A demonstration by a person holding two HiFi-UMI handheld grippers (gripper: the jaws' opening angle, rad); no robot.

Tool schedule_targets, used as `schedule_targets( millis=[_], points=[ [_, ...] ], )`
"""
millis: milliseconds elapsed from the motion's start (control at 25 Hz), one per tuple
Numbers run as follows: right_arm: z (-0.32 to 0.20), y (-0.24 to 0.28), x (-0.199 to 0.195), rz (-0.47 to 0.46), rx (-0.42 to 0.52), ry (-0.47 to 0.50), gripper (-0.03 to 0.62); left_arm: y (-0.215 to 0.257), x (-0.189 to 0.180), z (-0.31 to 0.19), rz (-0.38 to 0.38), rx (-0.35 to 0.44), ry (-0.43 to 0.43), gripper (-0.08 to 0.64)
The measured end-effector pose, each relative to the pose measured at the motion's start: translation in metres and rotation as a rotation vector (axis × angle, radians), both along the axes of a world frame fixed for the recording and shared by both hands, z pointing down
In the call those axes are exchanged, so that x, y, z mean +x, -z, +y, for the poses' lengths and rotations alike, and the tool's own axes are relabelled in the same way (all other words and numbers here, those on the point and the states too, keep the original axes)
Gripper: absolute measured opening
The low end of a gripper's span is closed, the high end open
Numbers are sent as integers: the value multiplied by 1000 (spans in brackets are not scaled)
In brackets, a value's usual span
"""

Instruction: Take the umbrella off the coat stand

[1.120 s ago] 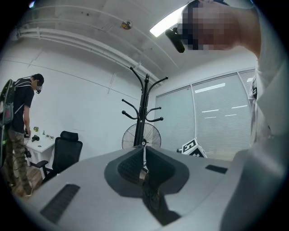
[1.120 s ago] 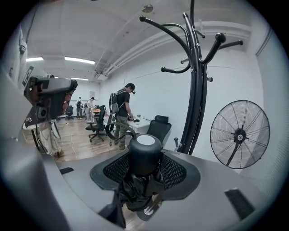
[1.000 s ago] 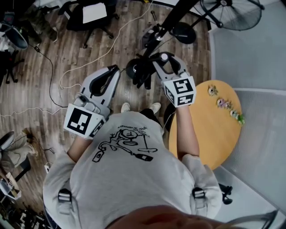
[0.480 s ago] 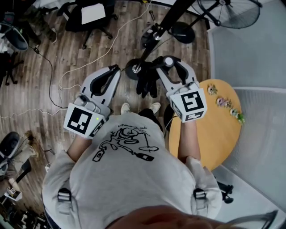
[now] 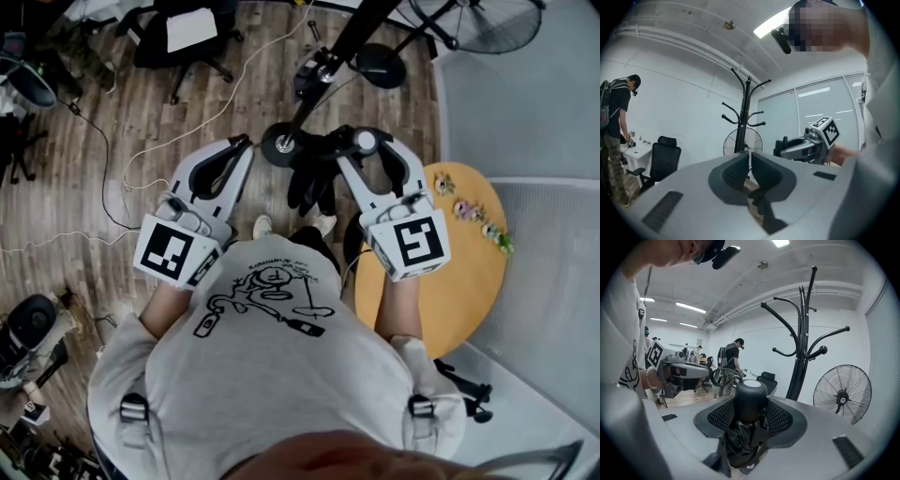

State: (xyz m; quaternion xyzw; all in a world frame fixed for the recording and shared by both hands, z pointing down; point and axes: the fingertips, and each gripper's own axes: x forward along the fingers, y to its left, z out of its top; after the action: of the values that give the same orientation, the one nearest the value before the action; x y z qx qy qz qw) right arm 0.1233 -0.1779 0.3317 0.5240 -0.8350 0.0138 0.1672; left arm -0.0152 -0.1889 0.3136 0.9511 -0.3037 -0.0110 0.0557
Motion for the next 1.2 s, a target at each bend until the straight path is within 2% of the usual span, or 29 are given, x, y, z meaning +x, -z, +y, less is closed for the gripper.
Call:
schedule_targets(
  millis=[240, 1200],
  points=[
    [13, 19, -4, -18, 51, 20, 213, 3, 1, 1, 2, 5, -8, 21],
    [17, 22, -1, -36, 57, -5, 213, 1, 1, -7, 10, 3, -11, 21]
  ],
)
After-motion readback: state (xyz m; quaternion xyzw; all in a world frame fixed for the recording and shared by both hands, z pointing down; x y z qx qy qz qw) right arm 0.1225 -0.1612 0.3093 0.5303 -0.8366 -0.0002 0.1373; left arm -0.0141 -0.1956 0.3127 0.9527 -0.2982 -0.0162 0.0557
